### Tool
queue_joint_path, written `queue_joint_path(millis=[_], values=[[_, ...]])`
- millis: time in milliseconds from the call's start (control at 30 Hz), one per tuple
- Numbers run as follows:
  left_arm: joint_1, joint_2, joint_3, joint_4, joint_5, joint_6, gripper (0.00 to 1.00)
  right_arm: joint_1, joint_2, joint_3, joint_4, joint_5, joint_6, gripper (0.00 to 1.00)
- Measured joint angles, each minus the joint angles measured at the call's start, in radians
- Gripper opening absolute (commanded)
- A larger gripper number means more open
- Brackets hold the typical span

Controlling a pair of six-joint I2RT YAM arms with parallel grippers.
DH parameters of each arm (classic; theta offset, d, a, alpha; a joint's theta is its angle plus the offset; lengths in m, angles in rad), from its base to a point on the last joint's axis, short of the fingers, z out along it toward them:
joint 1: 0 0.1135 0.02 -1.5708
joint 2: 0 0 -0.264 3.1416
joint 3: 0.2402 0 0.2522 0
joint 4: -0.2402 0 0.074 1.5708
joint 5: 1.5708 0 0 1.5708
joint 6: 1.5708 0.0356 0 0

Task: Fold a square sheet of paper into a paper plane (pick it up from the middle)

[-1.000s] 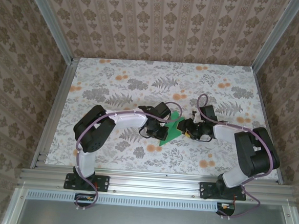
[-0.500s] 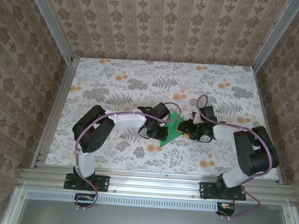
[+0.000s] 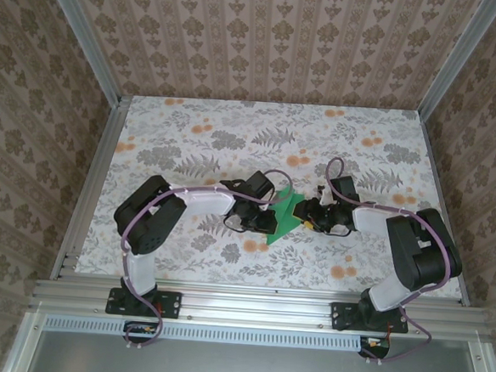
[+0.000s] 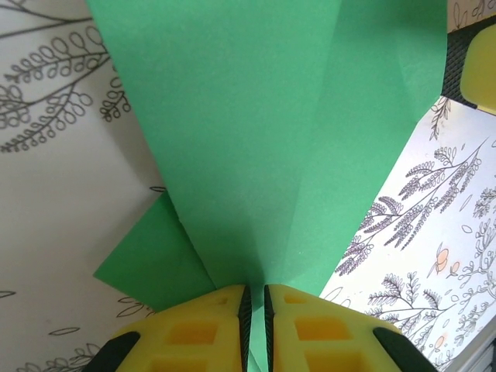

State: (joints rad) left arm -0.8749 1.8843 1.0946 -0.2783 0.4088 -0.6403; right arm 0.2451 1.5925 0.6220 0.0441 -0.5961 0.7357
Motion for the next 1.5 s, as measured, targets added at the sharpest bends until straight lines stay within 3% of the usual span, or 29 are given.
queue_joint_path(millis=[667, 800, 1033, 1200, 1267, 1500], values=[[0.026, -0.019, -0.050, 0.060, 0.053, -0.042, 0.17, 0.002, 0.065, 0.052, 0.017, -0.064, -0.013, 0.47], [0.033, -0.025, -0.063, 0.072, 0.060, -0.049, 0.17, 0.002, 0.066, 0.060, 0.000, -0.056, -0.030, 0.40], [0.045, -0.034, -0.074, 0.085, 0.066, -0.057, 0.17, 0.002, 0.056, 0.086, -0.103, 0.018, -0.083, 0.18], [0.045, -0.034, -0.074, 0.092, 0.071, -0.064, 0.18, 0.002, 0.054, 0.090, -0.115, 0.019, -0.089, 0.12], [0.045, -0.034, -0.074, 0.093, 0.071, -0.064, 0.20, 0.002, 0.055, 0.090, -0.114, 0.015, -0.084, 0.05], [0.045, -0.118, -0.095, 0.075, 0.031, -0.056, 0.35, 0.002, 0.054, 0.100, -0.113, 0.005, -0.074, 0.03]])
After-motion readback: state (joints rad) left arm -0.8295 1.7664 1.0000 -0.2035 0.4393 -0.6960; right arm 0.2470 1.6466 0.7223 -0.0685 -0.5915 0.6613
